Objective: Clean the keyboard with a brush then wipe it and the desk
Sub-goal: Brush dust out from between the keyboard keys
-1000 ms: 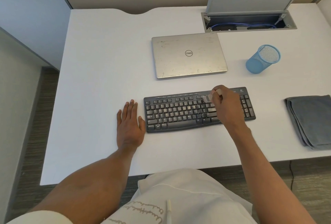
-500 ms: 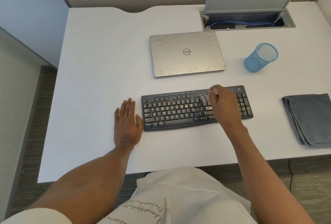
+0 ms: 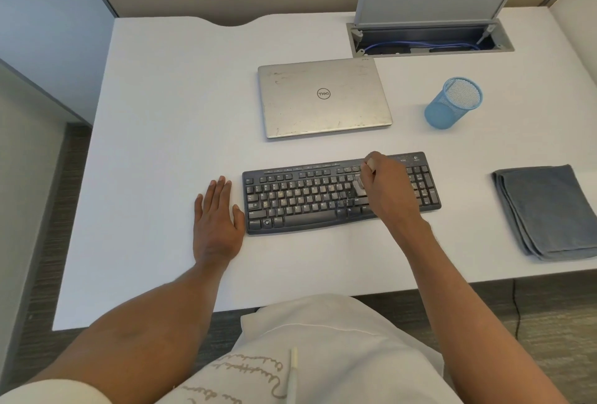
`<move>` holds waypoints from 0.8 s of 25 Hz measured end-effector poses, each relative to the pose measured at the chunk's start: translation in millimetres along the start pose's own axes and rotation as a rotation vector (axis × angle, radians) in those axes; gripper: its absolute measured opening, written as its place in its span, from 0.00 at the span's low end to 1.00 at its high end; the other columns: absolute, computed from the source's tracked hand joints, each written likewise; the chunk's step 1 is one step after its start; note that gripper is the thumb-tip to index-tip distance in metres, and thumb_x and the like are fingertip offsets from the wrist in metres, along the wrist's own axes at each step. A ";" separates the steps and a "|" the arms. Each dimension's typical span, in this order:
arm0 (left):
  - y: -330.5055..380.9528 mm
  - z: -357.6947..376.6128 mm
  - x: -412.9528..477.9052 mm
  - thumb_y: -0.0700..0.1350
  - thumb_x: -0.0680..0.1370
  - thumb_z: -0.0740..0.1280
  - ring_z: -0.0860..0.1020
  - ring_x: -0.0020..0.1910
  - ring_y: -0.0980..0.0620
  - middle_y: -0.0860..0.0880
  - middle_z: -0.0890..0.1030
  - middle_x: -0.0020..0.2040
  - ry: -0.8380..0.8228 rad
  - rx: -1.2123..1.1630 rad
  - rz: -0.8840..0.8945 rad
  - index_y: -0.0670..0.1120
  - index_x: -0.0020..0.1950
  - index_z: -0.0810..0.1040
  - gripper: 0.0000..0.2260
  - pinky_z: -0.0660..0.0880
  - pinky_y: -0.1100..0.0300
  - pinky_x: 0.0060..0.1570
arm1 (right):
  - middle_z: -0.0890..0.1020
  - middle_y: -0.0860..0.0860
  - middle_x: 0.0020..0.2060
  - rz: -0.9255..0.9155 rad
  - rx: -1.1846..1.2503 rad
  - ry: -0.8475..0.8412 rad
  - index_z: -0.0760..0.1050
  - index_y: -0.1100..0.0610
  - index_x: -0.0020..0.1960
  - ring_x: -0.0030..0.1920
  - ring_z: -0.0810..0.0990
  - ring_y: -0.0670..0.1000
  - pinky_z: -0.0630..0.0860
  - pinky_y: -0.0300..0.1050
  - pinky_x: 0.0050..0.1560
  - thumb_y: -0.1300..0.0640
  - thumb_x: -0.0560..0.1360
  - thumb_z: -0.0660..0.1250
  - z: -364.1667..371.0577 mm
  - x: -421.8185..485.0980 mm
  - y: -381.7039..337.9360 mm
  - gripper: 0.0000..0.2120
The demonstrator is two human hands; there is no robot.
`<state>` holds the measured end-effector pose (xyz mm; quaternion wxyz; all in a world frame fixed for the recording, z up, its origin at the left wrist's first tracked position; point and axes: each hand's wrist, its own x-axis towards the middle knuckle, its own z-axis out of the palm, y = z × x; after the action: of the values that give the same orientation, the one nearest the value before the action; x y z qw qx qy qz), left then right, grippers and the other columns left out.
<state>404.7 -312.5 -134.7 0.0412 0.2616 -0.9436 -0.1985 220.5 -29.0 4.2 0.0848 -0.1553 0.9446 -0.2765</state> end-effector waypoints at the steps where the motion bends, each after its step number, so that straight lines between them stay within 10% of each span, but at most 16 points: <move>1: 0.3 -0.3 -0.1 0.52 0.84 0.50 0.52 0.86 0.54 0.51 0.59 0.86 0.006 -0.005 0.001 0.45 0.85 0.62 0.29 0.45 0.50 0.85 | 0.78 0.56 0.36 -0.006 0.015 0.015 0.71 0.59 0.43 0.36 0.75 0.58 0.74 0.58 0.36 0.60 0.84 0.57 0.9 2.0 -1.1 0.12; 10: 0.3 -1.1 -0.9 0.52 0.84 0.50 0.53 0.86 0.54 0.51 0.60 0.86 0.024 -0.014 -0.002 0.45 0.85 0.62 0.29 0.46 0.49 0.85 | 0.80 0.56 0.38 0.053 -0.143 -0.125 0.74 0.61 0.46 0.36 0.77 0.53 0.68 0.46 0.32 0.58 0.85 0.57 2.0 10.3 6.2 0.12; 15: -1.3 0.1 -0.2 0.51 0.84 0.51 0.52 0.86 0.54 0.51 0.60 0.86 0.009 -0.003 0.001 0.45 0.85 0.62 0.28 0.45 0.50 0.85 | 0.80 0.61 0.40 0.029 0.180 -0.021 0.76 0.67 0.48 0.32 0.72 0.49 0.67 0.29 0.30 0.64 0.83 0.58 -8.7 28.4 -20.9 0.10; 20: -1.2 -1.4 0.1 0.52 0.84 0.50 0.51 0.86 0.54 0.51 0.59 0.86 0.001 -0.003 0.002 0.46 0.85 0.61 0.29 0.45 0.50 0.85 | 0.81 0.46 0.40 -0.077 0.118 -0.272 0.81 0.53 0.50 0.28 0.74 0.43 0.67 0.32 0.25 0.62 0.84 0.60 -0.1 38.7 -27.7 0.12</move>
<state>405.4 -314.0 -133.9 0.0424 0.2608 -0.9436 -0.1996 191.0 -64.2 16.6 0.2101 -0.2221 0.8998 -0.3112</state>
